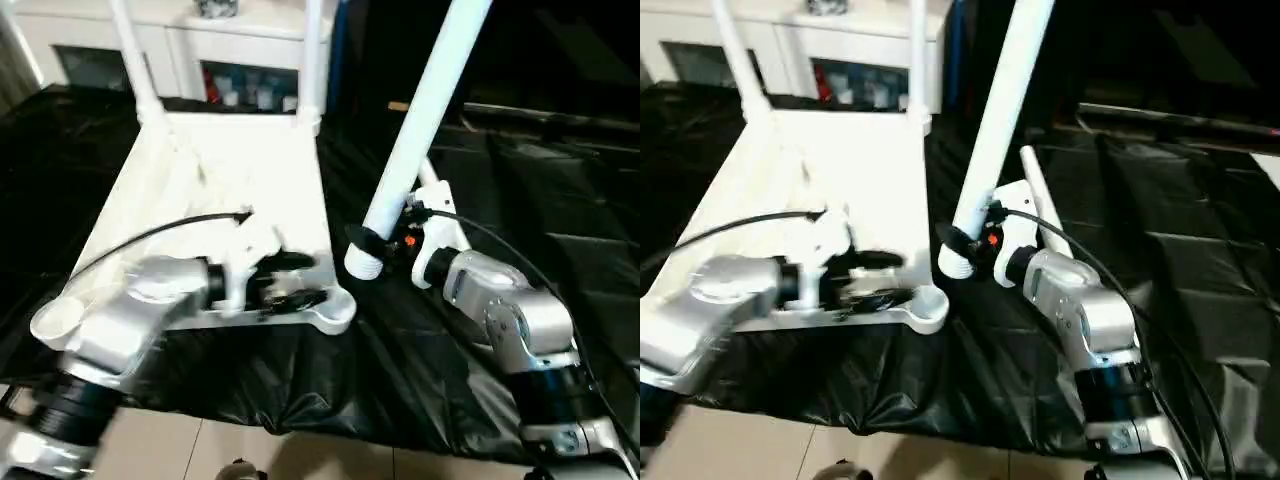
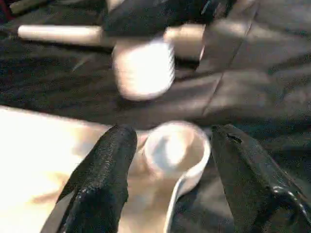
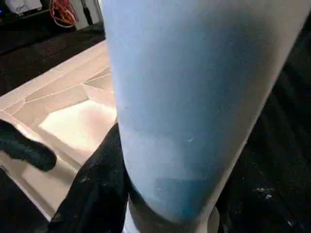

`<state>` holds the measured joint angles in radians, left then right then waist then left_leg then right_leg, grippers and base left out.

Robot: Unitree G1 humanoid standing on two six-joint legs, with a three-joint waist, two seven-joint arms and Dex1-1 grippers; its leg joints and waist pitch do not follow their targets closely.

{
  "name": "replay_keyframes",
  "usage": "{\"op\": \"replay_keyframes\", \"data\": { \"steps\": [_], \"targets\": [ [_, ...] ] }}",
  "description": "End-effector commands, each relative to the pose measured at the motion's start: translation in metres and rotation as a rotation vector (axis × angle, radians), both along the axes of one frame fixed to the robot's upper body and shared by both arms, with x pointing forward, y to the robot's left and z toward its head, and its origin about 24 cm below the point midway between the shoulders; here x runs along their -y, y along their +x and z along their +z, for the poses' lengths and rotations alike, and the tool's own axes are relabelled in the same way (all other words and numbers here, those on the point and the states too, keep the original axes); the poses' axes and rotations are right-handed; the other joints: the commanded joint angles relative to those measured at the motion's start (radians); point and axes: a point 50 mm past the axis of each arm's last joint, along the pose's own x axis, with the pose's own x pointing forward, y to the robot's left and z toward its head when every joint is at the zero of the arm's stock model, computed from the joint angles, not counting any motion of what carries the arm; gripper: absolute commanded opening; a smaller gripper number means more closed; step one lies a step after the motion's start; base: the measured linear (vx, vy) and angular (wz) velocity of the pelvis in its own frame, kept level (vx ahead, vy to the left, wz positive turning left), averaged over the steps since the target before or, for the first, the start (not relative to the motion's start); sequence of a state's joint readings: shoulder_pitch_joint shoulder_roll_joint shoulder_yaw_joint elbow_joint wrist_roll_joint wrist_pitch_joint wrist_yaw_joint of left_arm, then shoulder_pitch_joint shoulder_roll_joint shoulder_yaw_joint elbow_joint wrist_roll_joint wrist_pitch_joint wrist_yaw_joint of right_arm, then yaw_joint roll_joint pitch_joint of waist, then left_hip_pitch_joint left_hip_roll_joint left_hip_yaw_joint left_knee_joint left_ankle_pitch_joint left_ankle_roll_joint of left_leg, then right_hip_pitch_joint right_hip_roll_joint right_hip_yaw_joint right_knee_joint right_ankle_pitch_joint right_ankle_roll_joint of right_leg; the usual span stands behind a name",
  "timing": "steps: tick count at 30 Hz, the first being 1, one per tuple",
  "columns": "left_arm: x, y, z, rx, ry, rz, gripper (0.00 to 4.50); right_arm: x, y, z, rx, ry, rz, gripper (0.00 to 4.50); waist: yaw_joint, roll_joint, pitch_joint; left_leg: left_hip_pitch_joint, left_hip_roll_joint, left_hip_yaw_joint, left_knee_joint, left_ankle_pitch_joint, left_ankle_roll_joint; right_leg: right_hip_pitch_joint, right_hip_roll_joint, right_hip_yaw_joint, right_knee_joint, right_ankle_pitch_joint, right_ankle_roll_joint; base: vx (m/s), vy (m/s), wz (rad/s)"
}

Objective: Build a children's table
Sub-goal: Pick table leg, then insert table leg to table base

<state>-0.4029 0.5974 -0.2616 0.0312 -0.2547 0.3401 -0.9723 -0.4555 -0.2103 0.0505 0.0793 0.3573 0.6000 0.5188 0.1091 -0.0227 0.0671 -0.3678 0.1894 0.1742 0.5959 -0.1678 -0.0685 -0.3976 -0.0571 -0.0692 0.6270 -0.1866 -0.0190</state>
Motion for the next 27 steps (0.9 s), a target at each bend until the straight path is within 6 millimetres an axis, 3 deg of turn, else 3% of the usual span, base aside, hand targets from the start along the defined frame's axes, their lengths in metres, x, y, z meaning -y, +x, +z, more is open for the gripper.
{"op": "replay_keyframes", "data": {
  "steps": [1, 2, 3, 5, 6, 7, 8, 9, 10, 12, 13, 16, 19, 21, 26, 27],
  "targets": [
    [-0.014, 0.005, -0.011, -0.010, 0.081, 0.021, 2.90, 0.001, -0.002, -0.003, 0.020, -0.009, -0.001, 1.91, 0.000, 0.010, -0.064, 0.022, 0.031, -0.021, -0.077, -0.319, -0.059, 0.035, -0.087, 0.053, -0.107, -0.471, -0.064, 0.000, 0.000, 0.00],
    [-0.016, 0.007, -0.013, -0.007, 0.097, 0.023, 2.90, 0.000, -0.003, -0.006, 0.014, -0.017, -0.001, 1.91, -0.001, 0.014, -0.064, 0.024, 0.032, -0.020, -0.077, -0.320, -0.061, 0.032, -0.087, 0.055, -0.107, -0.478, -0.058, 0.000, 0.000, 0.00],
    [-0.018, 0.008, -0.013, -0.002, 0.112, 0.026, 2.90, -0.001, -0.005, -0.005, 0.015, -0.026, 0.014, 1.91, -0.004, 0.026, -0.067, 0.024, 0.034, -0.025, -0.080, -0.339, -0.068, 0.033, -0.085, 0.052, -0.109, -0.464, -0.059, 0.000, 0.000, 0.00],
    [-0.019, 0.009, -0.012, 0.003, 0.120, 0.023, 2.90, -0.001, -0.007, -0.004, 0.018, -0.032, 0.025, 1.91, -0.002, 0.025, -0.070, 0.024, 0.038, -0.027, -0.082, -0.333, -0.070, 0.035, -0.086, 0.052, -0.100, -0.423, -0.079, 0.000, 0.000, 0.00],
    [-0.017, 0.013, -0.012, -0.022, 0.109, -0.009, 2.90, 0.000, -0.010, -0.005, 0.009, -0.023, 0.036, 1.91, -0.005, 0.030, -0.061, 0.025, 0.037, -0.023, -0.082, -0.345, -0.065, 0.028, -0.083, 0.055, -0.101, -0.390, -0.105, 0.000, 0.000, 0.00],
    [-0.016, 0.013, -0.013, -0.033, 0.111, -0.022, 2.90, 0.002, -0.011, -0.006, 0.007, -0.029, 0.035, 1.91, -0.001, 0.031, -0.071, 0.031, 0.035, -0.021, -0.077, -0.338, -0.063, 0.031, -0.083, 0.055, -0.101, -0.387, -0.107, 0.000, 0.000, 0.00],
    [-0.016, 0.013, -0.013, -0.033, 0.111, -0.022, 2.90, 0.002, -0.011, -0.006, 0.007, -0.029, 0.035, 1.91, 0.003, 0.031, -0.071, 0.034, 0.038, -0.020, -0.076, -0.335, -0.066, 0.028, -0.085, 0.057, -0.098, -0.372, -0.112, 0.000, 0.000, 0.00],
    [-0.014, 0.015, -0.010, -0.032, 0.106, -0.037, 2.90, 0.003, -0.013, -0.002, 0.014, -0.019, 0.046, 1.91, 0.001, 0.038, -0.068, 0.027, 0.038, -0.022, -0.079, -0.340, -0.069, 0.034, -0.083, 0.056, -0.096, -0.344, -0.128, 0.000, 0.000, 0.00],
    [-0.012, 0.017, -0.010, -0.041, 0.086, -0.038, 2.90, 0.004, -0.012, 0.000, 0.015, 0.002, 0.052, 1.91, 0.002, 0.040, -0.072, 0.028, 0.038, -0.022, -0.077, -0.335, -0.070, 0.036, -0.084, 0.056, -0.091, -0.327, -0.133, 0.000, 0.000, 0.00],
    [-0.012, 0.020, -0.011, -0.049, 0.077, -0.042, 2.90, 0.005, -0.010, 0.000, 0.016, 0.003, 0.045, 1.91, 0.002, 0.035, -0.073, 0.019, 0.035, -0.020, -0.075, -0.293, -0.063, 0.042, -0.084, 0.057, -0.086, -0.280, -0.147, 0.000, 0.000, 0.00],
    [-0.012, 0.021, -0.015, -0.054, 0.098, -0.059, 2.90, 0.006, -0.009, 0.000, 0.023, -0.017, 0.043, 1.91, 0.003, 0.051, -0.076, 0.019, 0.034, -0.023, -0.072, -0.291, -0.064, 0.043, -0.085, 0.056, -0.085, -0.271, -0.150, 0.000, 0.000, 0.00],
    [-0.013, 0.021, -0.017, -0.075, 0.100, -0.069, 2.90, 0.009, -0.007, -0.002, 0.019, -0.049, 0.022, 1.91, 0.000, 0.040, -0.078, 0.011, 0.032, -0.020, -0.071, -0.250, -0.056, 0.051, -0.084, 0.056, -0.079, -0.233, -0.155, 0.000, 0.000, 0.00],
    [-0.015, 0.018, -0.016, -0.117, 0.087, -0.088, 2.90, 0.008, -0.005, -0.001, 0.014, -0.041, 0.016, 1.91, -0.002, 0.055, -0.079, 0.014, 0.032, -0.019, -0.068, -0.256, -0.053, 0.047, -0.084, 0.055, -0.083, -0.254, -0.160, 0.000, 0.000, 0.00],
    [-0.017, 0.015, -0.017, -0.142, 0.093, -0.116, 2.90, 0.007, -0.005, 0.000, 0.019, -0.039, 0.016, 1.91, -0.005, 0.050, -0.077, 0.016, 0.033, -0.019, -0.069, -0.265, -0.048, 0.045, -0.083, 0.054, -0.085, -0.275, -0.160, 0.000, 0.000, 0.00],
    [-0.021, 0.016, -0.026, -0.168, 0.148, -0.110, 2.90, 0.002, -0.006, -0.002, 0.017, -0.057, 0.039, 1.91, -0.009, 0.054, -0.073, 0.019, 0.033, -0.019, -0.071, -0.289, -0.047, 0.041, -0.082, 0.054, -0.092, -0.336, -0.148, 0.000, 0.000, 0.00],
    [-0.021, 0.016, -0.028, -0.163, 0.160, -0.102, 2.90, 0.003, -0.006, -0.003, 0.014, -0.067, 0.040, 1.91, -0.008, 0.051, -0.073, 0.019, 0.034, -0.020, -0.073, -0.290, -0.046, 0.042, -0.084, 0.055, -0.092, -0.350, -0.141, 0.000, 0.000, 0.00]
  ]
}}
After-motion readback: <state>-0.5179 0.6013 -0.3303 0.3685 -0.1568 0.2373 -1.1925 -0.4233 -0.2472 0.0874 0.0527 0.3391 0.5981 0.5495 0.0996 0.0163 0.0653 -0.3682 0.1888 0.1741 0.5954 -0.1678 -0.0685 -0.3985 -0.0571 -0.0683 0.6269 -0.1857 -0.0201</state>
